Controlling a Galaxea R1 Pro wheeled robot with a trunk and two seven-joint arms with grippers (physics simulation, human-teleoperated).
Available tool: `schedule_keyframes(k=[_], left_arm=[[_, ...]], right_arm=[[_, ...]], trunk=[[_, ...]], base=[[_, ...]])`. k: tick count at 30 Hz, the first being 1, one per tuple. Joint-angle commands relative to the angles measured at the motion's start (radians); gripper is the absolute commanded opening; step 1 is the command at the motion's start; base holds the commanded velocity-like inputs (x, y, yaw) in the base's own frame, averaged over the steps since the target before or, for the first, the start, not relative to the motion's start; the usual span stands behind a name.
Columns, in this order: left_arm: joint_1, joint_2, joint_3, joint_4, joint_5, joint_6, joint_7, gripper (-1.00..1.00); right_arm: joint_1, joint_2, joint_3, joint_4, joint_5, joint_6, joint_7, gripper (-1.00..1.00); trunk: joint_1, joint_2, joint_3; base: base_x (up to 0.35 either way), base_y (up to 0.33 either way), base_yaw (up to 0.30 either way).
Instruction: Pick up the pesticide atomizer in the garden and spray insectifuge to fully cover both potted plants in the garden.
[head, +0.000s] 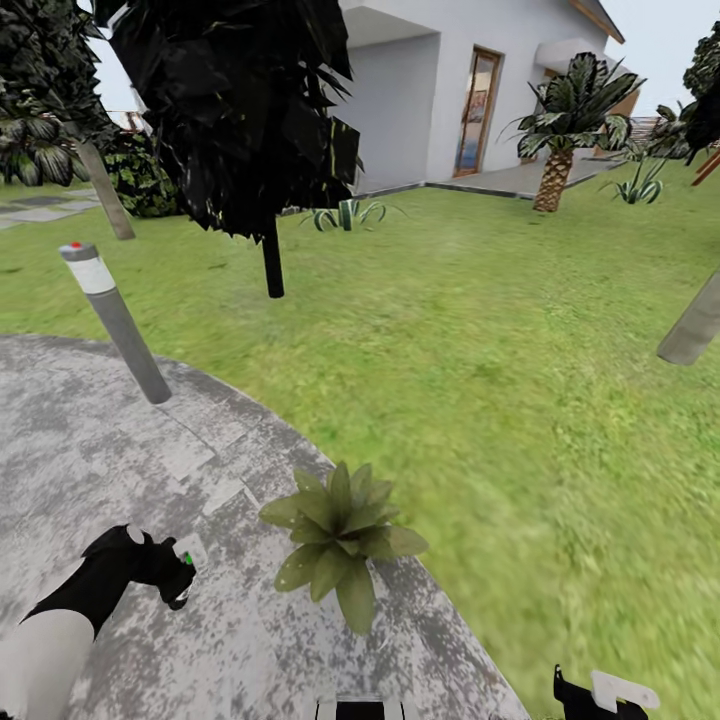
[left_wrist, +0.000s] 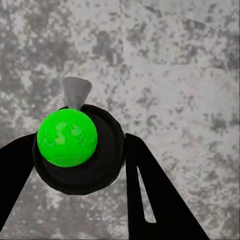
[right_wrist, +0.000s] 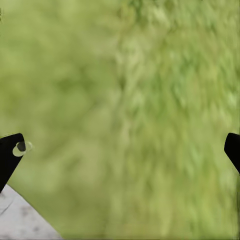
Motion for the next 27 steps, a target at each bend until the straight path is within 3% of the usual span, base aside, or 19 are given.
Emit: schedule_keyframes(k=[1,7,12,15,20,27], left_arm=[[-0.001,-0.004,0.004,0.017,-0.002,0.011,-0.006,-1.00],[-0.001,-0.008,0.006,0.033,-0.001,0.012,-0.004,-1.00],[-0.001,-0.005,0.010,0.042,0.037,0.021,0.000,-1.00],[0.017,-0.019,0.027,0.047,0.019,0.015,0.017,-1.00],[0.025,0.007,-0.001,0.019,0.016,0.009,-0.004,-1.00],[0.015,-0.027,-0.041,0.013,0.009,0.048,-0.020,-1.00]], right_arm=[[-0.001,0.000,-0.005,0.002,0.011,-0.004,-0.007,1.00],[-0.001,0.000,-0.005,0.002,0.011,-0.003,-0.007,1.00],[-0.001,-0.001,-0.006,0.001,0.011,-0.004,-0.006,1.00],[0.000,0.005,-0.005,0.002,0.012,-0.005,-0.008,1.00],[0.000,0.014,-0.005,0.002,0.012,-0.006,-0.008,1.00],[0.000,0.015,-0.005,0.004,0.012,-0.006,-0.008,1.00]], trunk=[[-0.001,0.000,-0.001],[-0.001,0.000,-0.001],[-0.001,0.000,-0.001],[-0.001,0.000,-0.001],[-0.001,0.000,-0.001],[-0.001,0.000,-0.001]], base=[[-0.213,-0.224,0.271],[-0.208,-0.226,0.234],[-0.190,-0.229,0.027],[0.000,0.000,0.000],[0.000,0.000,0.000],[0.000,0.000,0.000]])
